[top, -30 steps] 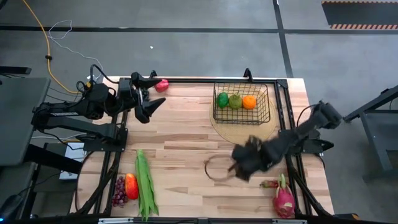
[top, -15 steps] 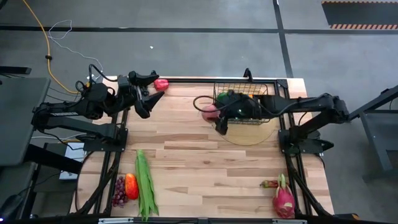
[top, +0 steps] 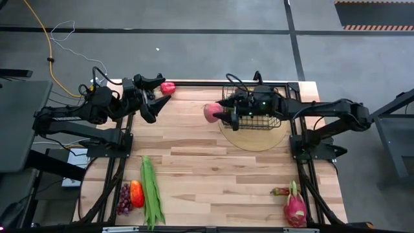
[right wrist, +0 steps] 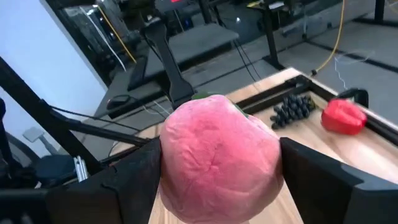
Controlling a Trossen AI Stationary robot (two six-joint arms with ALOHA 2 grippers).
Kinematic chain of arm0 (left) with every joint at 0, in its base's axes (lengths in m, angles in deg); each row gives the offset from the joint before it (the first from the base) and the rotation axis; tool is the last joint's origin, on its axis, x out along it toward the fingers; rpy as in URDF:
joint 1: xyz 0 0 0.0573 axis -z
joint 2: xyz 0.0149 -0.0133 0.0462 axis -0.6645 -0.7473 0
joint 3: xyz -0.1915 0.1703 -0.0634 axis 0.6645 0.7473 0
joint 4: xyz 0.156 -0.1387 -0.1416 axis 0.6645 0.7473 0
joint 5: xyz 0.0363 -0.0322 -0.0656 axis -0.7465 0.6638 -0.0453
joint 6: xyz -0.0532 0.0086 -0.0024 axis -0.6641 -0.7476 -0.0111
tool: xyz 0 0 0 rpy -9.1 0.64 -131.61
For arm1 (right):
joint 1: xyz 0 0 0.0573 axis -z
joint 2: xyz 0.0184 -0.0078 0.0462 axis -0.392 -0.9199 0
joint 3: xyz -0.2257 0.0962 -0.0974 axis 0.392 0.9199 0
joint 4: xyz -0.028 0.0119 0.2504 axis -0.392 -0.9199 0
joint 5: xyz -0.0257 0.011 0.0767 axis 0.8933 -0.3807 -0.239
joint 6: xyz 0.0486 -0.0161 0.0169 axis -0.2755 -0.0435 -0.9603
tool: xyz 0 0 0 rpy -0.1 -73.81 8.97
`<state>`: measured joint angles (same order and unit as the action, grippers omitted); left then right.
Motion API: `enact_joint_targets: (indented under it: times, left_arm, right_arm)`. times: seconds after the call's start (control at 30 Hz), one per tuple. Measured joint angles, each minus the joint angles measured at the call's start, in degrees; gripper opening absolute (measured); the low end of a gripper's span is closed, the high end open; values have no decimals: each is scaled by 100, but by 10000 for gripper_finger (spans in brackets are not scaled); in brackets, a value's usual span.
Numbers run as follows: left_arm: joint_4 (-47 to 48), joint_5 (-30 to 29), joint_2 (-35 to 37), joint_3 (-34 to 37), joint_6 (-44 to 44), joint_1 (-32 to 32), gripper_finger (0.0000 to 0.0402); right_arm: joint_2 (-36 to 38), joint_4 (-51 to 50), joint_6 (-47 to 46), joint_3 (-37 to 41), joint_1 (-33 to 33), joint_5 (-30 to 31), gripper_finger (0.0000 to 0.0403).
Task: Build produce basket
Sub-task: Put the peach into the black wire basket
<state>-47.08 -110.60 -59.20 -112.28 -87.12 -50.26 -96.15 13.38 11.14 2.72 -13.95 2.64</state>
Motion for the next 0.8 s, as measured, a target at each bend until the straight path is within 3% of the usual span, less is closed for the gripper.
enact_joint_targets:
  times: [0.57,0.8]
  left_arm:
    - [0,73,0,0,48,2,395]
    - [0,395,0,0,255,2,395]
  right_arm:
    - [3,-241,483,-455,146,219,288]
    - [3,-217,484,-455,342,219,288]
